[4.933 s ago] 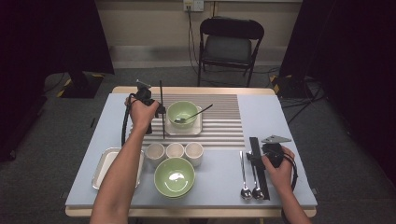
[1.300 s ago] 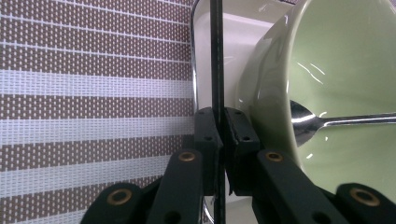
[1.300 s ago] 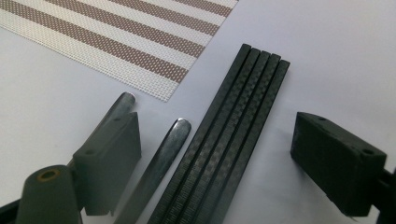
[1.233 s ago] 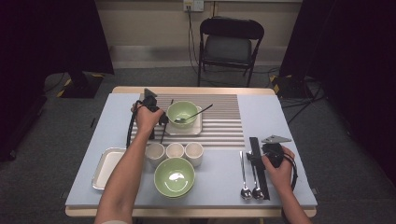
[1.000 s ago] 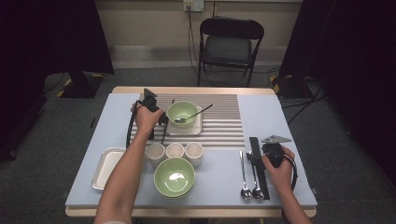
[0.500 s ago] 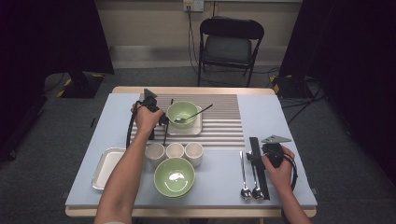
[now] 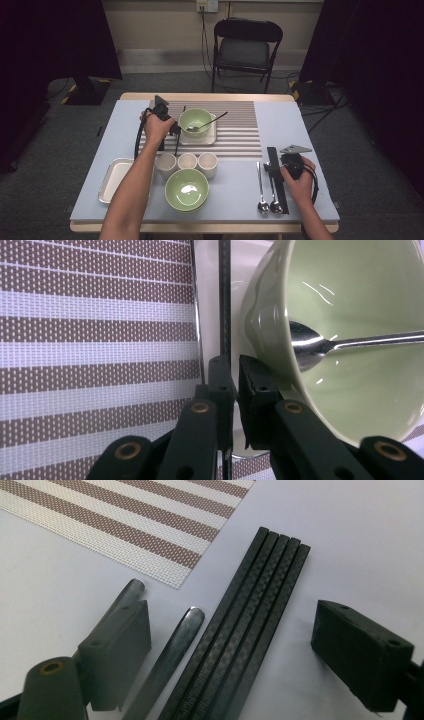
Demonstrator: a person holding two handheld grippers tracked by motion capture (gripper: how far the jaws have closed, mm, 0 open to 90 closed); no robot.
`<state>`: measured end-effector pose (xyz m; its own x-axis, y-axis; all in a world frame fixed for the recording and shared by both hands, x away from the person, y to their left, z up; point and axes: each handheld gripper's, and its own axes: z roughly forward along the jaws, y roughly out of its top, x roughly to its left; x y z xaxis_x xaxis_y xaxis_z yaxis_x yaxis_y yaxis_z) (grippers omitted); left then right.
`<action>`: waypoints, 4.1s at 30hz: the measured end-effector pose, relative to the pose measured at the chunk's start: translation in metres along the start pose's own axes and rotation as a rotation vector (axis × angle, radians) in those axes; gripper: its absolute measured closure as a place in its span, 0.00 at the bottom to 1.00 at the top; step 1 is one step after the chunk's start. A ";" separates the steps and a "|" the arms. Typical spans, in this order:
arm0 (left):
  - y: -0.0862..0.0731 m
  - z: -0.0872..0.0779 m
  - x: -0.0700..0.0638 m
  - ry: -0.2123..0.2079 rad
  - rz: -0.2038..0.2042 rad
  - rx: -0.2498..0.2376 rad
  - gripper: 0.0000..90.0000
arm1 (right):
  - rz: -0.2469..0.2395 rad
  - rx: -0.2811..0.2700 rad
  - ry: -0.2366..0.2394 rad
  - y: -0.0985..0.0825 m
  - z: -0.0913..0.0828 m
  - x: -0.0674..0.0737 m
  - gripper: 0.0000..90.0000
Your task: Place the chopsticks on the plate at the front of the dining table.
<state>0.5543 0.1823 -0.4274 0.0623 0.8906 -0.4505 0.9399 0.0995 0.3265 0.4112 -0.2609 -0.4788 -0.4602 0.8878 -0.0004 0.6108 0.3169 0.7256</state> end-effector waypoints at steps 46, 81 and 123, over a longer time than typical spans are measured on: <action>-0.010 0.002 0.001 -0.050 -0.021 0.013 0.94 | -0.003 0.000 -0.001 0.000 0.000 0.000 0.17; -0.012 0.006 0.005 -0.051 -0.037 -0.007 0.92 | -0.001 -0.001 -0.001 0.000 0.000 0.000 0.17; -0.018 -0.040 0.010 -0.093 -0.007 -0.080 0.80 | -0.001 -0.001 0.000 0.000 0.000 0.000 0.17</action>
<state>0.5242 0.2073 -0.4048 0.0903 0.8453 -0.5266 0.9108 0.1438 0.3870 0.4112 -0.2610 -0.4789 -0.4607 0.8875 -0.0018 0.6093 0.3177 0.7265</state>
